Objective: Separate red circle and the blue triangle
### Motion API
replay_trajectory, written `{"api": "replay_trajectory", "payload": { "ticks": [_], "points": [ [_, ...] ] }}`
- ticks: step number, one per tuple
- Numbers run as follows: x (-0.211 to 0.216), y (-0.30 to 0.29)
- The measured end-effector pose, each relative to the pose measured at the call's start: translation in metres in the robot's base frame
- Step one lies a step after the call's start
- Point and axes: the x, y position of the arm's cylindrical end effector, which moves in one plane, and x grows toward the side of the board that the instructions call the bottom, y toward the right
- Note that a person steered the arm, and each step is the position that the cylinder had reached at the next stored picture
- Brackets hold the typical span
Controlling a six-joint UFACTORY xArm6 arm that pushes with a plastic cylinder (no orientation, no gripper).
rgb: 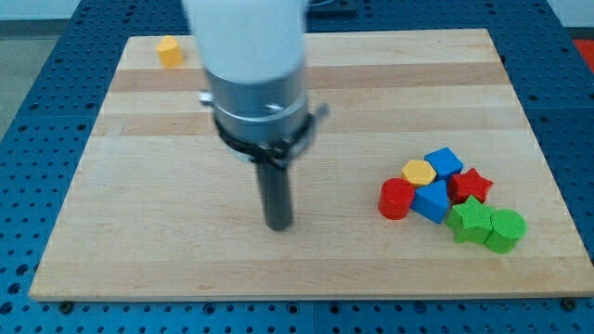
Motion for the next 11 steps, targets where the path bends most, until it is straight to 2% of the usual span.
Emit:
{"api": "replay_trajectory", "payload": {
  "ticks": [1, 3, 5, 11],
  "points": [
    [0.02, 0.051],
    [0.024, 0.118],
    [0.015, 0.127],
    [-0.048, 0.144]
  ]
}}
